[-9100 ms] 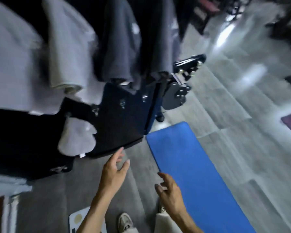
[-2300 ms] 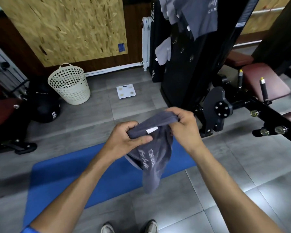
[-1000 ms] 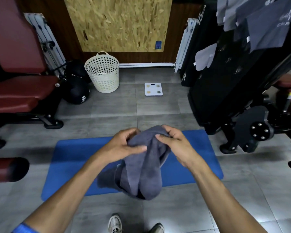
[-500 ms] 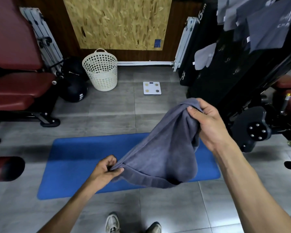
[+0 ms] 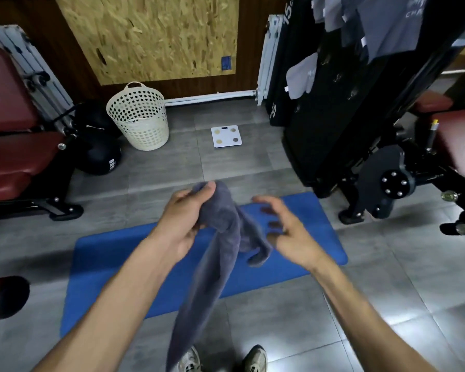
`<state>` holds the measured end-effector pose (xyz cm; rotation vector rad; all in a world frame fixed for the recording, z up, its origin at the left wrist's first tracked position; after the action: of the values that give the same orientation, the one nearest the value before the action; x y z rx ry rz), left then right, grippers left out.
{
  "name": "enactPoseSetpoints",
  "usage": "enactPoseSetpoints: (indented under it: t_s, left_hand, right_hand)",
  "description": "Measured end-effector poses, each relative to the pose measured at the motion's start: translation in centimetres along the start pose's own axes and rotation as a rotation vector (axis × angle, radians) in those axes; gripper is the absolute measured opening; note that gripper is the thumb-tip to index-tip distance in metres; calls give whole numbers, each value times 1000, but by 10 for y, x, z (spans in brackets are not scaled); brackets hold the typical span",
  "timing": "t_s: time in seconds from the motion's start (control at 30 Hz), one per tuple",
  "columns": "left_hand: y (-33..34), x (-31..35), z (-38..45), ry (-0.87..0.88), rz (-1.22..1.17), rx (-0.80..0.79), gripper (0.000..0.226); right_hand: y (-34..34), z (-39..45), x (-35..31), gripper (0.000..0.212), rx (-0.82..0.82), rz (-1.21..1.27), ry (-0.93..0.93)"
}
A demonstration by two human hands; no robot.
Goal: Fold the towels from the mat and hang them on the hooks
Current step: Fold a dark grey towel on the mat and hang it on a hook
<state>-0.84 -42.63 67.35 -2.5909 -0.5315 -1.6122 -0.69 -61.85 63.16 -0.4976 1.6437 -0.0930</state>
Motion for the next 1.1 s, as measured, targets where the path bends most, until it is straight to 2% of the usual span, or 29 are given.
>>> enactPoseSetpoints:
  t_s: [0.07, 0.13, 0.23, 0.3, 0.37, 0.43, 0.5, 0.57, 0.6, 0.63, 0.67, 0.73, 0.77, 0.83, 0.9, 0.93, 1.03, 1.1]
  left_hand:
    - [16, 0, 8, -41, -17, 39, 15]
    - [25, -9, 15, -112, -67, 70, 13]
    - [38, -13, 15, -173, -160, 0, 21]
    - [45, -14, 5, -149, -185, -112, 37]
    - [40, -17, -9, 22, -48, -188, 45]
    - [30, -30, -27, 246, 207, -304, 58]
    - [21, -58, -42, 420, 582, -405, 93]
    - [12, -90, -47, 493, 857, -368, 120]
    - [10, -100, -46, 461, 870, -305, 126]
    - [7, -109, -42, 418, 811, -218, 123]
    - [3, -114, -37, 405, 724, -107, 108]
    - [-8, -117, -23, 424, 676, 118, 41]
    - [-11, -114, -18, 406, 658, 186, 18]
    - [-10, -109, -11, 328, 561, 197, 17]
    - [-5, -97, -12, 245, 402, 153, 21]
    - [-2, -90, -13, 209, 312, 131, 22]
    - [7, -73, -15, 84, 16, 92, 27]
    - [13, -69, -14, 1, -151, 69, 28]
  right_hand:
    - [37, -28, 13, 74, -179, 172, 41]
    - [62, -46, 25, 62, -192, 295, 67]
    - [63, -46, 37, 18, 118, 506, 189]
    - [54, -40, 42, 15, 282, 733, 347]
    - [49, -31, 43, 23, 331, 1017, 517]
    - [47, -24, 40, 28, 330, 1209, 665]
    - [47, -20, 31, 33, 278, 1284, 750]
    - [46, -18, 26, 33, 282, 1281, 802]
    - [46, -17, 27, 32, 294, 1270, 826]
    - [47, -16, 26, 31, 301, 1274, 850]
    - [48, -15, 25, 31, 298, 1280, 873]
    - [51, -12, 19, 36, 242, 1291, 884]
    - [51, -11, 18, 39, 201, 1274, 869]
    - [43, -10, 12, 36, 118, 1210, 765]
    - [24, -8, 10, 26, 140, 1061, 567]
    - [14, -8, 12, 29, 175, 960, 474]
    - [15, -20, 24, 58, 107, 833, 322]
    - [27, -34, 38, 79, 19, 623, 252]
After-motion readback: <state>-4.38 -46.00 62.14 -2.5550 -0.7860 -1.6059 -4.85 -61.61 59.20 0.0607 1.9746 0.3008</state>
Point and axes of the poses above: each hand's wrist, its own z-axis towards the middle knuckle, its own y-axis out of the palm, x = y × z, the point moved 7 cm from there along z, towards the middle knuckle, and after that the axes turned 8 degrees about x, right-handed, at the moved point
